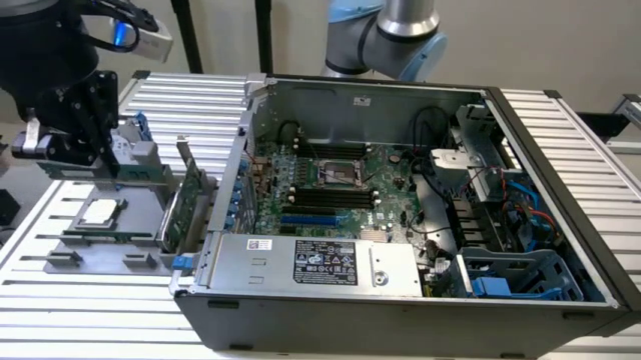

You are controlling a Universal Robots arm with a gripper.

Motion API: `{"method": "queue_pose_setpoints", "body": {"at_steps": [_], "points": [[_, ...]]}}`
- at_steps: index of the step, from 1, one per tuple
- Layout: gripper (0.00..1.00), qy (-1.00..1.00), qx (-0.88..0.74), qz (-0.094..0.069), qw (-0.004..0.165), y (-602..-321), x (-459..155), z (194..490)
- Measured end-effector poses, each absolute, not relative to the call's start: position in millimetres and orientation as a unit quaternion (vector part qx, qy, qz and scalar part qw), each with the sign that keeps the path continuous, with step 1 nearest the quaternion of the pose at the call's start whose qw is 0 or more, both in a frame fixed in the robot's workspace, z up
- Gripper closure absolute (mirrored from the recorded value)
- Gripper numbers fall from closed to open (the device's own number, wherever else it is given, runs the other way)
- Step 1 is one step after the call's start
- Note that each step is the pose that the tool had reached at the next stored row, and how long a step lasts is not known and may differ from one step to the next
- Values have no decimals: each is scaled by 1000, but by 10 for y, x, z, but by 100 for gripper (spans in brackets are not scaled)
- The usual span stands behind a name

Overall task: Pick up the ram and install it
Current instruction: 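Pick up the ram and move it above insertion slot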

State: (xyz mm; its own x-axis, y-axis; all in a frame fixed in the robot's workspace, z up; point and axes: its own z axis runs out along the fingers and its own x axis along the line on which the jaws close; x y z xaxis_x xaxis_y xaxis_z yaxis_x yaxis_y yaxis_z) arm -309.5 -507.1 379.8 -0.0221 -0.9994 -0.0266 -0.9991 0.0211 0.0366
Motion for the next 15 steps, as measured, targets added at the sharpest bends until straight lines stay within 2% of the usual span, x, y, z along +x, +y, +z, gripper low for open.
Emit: {"method": "queue_pose_setpoints", "body": {"at_steps": [15], "points": [[100,-714,699,-34,-8,-5071,-2415,3880]]}}
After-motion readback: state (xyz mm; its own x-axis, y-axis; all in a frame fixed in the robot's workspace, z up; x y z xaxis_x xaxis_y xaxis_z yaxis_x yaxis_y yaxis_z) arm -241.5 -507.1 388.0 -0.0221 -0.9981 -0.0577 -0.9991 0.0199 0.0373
